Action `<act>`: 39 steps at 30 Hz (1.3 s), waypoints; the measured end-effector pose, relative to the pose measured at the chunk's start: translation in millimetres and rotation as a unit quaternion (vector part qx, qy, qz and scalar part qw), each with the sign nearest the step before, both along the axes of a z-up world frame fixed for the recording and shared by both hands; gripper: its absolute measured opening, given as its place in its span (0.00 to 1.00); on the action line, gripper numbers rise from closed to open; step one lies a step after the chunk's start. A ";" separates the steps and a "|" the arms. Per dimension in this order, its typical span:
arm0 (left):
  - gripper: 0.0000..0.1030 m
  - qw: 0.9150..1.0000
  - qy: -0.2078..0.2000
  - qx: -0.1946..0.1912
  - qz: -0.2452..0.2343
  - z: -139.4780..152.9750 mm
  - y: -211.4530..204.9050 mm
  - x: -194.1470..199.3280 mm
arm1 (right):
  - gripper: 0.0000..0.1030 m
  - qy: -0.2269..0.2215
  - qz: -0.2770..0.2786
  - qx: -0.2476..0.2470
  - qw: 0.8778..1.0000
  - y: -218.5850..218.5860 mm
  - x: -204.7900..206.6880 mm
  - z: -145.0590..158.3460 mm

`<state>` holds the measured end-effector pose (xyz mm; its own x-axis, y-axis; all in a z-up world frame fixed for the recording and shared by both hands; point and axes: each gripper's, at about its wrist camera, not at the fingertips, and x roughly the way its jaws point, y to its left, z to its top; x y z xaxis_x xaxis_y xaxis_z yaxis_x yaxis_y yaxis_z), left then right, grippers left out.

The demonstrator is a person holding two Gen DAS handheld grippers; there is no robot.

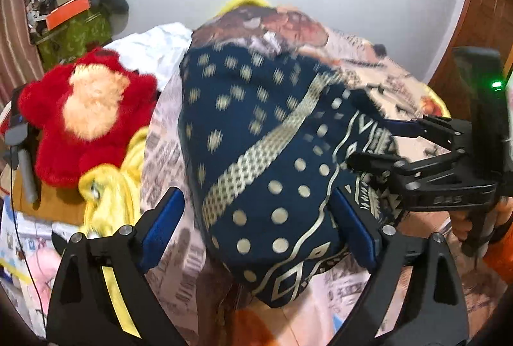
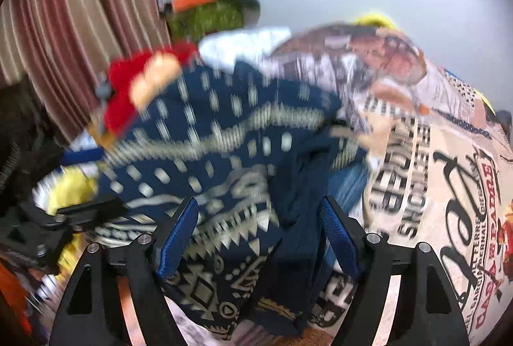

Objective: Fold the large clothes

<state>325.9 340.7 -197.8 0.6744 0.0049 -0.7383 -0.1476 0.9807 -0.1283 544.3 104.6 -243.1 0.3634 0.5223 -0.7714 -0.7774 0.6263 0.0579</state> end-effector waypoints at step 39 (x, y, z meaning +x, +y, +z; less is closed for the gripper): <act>0.91 0.938 -0.314 0.118 0.088 241.2 -163.0 -251.0 | 0.85 -0.226 -0.023 0.282 0.932 -237.4 -259.4 255.7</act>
<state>74.9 177.7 43.5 0.9496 0.2700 -0.1592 -0.2775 0.9604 -0.0264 284.8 -132.7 12.7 0.6166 0.7745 -0.1415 -0.7755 0.6284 0.0603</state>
